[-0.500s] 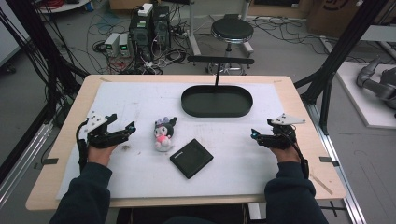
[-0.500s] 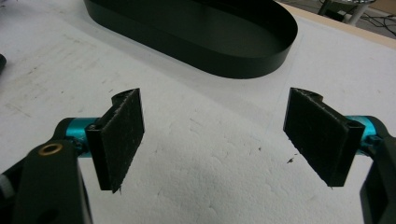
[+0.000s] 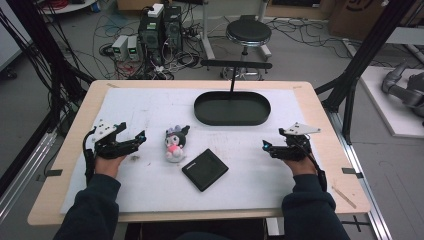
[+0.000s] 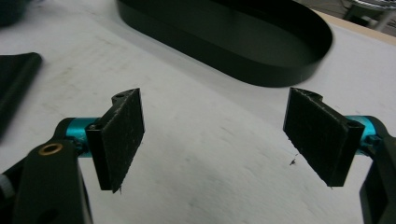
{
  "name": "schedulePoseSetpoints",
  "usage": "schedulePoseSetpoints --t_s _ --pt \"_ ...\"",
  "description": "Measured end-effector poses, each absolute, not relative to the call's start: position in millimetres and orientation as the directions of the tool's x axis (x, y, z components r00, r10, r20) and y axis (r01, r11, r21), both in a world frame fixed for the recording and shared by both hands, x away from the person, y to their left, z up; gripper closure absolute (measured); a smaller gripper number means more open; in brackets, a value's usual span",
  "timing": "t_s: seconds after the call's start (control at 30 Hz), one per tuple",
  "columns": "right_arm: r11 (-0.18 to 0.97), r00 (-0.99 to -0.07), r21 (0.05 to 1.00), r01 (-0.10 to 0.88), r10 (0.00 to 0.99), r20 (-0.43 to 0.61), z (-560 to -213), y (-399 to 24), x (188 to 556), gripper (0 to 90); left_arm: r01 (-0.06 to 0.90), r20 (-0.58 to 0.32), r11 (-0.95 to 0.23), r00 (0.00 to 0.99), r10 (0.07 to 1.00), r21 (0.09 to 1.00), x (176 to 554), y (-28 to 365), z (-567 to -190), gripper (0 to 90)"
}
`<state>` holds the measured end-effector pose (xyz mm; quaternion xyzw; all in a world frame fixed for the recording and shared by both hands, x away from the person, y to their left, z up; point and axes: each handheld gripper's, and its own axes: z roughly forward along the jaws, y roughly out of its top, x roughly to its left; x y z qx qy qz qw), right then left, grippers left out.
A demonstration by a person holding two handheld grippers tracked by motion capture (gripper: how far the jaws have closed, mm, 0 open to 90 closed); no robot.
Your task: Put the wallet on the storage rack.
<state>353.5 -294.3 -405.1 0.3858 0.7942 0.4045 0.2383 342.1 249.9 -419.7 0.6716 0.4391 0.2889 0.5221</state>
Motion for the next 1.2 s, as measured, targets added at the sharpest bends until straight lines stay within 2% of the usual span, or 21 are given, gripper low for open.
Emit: schedulePoseSetpoints --t_s 0.1,0.17,0.23,0.53,0.73,0.97,1.03,1.07,1.1,1.2 --pt "0.388 -0.619 0.826 0.408 0.783 -0.062 -404.3 -283.7 351.9 21.2 0.285 -0.065 -0.074 0.449 0.891 0.956 340.8 249.5 -418.7 18.1" --pt "0.418 -0.67 0.823 0.385 0.74 -0.062 -403.4 -267.4 348.8 25.9 0.283 -0.062 -0.076 0.449 0.891 0.956 339.1 248.9 -418.4 18.4" --pt "0.423 -0.687 0.825 0.376 0.725 -0.058 -403.3 -261.5 348.0 25.9 0.286 -0.061 -0.079 0.451 0.891 0.955 338.2 248.2 -418.4 18.5" --pt "0.494 -0.828 0.792 0.358 0.559 0.026 -417.8 -195.5 347.8 34.9 0.307 -0.069 -0.082 0.45 0.89 0.948 343.3 248.5 -422.4 19.2" --pt "0.521 -0.862 0.762 0.384 0.499 0.094 -428.8 -175.2 350.7 40.9 0.313 -0.066 -0.087 0.447 0.892 0.946 343.7 248.1 -423.0 19.2" --pt "0.571 -0.858 0.697 0.434 0.498 0.126 -440.0 -165.4 352.8 46.4 0.321 -0.064 -0.093 0.447 0.892 0.943 343.2 248.1 -423.1 19.3" --pt "0.565 -0.855 0.686 0.459 0.49 0.168 -440.5 -166.8 354.7 54.4 0.321 -0.065 -0.091 0.446 0.893 0.943 343.0 248.1 -423.1 19.4" --pt "0.565 -0.855 0.686 0.459 0.49 0.168 -440.5 -166.8 354.7 54.4 0.322 -0.068 -0.09 0.446 0.893 0.942 343.0 247.9 -423.2 19.4" --pt "0.561 -0.855 0.684 0.466 0.483 0.186 -440.7 -166.8 354.8 58.7 0.323 -0.069 -0.089 0.446 0.892 0.942 343.1 247.7 -423.4 19.4" --pt "0.559 -0.855 0.683 0.471 0.479 0.198 -440.2 -167.2 354.8 64.4 0.323 -0.063 -0.095 0.447 0.892 0.942 343.1 247.4 -423.4 19.5"
